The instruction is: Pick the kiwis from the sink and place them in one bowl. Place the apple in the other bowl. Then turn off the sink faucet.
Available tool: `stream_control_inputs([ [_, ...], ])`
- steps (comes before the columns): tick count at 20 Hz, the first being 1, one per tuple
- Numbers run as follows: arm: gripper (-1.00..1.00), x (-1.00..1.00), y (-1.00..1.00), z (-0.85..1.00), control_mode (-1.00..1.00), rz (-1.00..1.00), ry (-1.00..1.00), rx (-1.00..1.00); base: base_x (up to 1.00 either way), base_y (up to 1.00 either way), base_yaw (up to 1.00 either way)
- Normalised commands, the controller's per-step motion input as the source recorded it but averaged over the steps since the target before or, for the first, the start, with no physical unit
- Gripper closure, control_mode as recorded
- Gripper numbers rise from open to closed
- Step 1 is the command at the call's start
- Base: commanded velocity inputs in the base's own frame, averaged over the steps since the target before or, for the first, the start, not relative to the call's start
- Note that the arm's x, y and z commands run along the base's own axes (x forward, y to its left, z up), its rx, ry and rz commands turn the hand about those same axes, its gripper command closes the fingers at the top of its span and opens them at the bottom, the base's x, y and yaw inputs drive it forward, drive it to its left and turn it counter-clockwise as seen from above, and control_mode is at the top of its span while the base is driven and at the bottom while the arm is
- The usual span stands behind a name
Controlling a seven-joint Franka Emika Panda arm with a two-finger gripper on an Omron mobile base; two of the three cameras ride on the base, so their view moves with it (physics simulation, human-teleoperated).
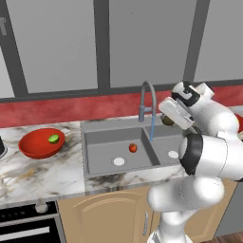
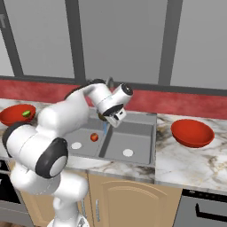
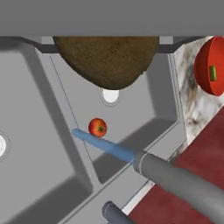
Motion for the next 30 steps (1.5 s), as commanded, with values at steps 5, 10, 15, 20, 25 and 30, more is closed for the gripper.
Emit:
stream_control_inputs([
  [5,1.0,-0.15,1.0,0.08,-1.0,0.03,0.0,0.0,0.0,0.0,0.0],
  [10,1.0,0.13,1.0,-0.04,-1.0,0.03,0.03,-0.04,0.0,0.0,0.0],
  [15,1.0,0.57,1.0,-0.02,-1.0,0.0,0.14,-0.04,0.0,0.0,0.0],
  [20,1.0,0.44,1.0,0.0,-1.0,0.0,0.11,-0.03,0.0,0.0,0.0],
  [25,1.0,0.36,1.0,0.0,-1.0,0.0,0.07,-0.03,0.0,0.0,0.0],
  [30,1.0,0.35,1.0,0.0,-1.0,0.0,0.08,-0.02,0.0,0.0,0.0],
])
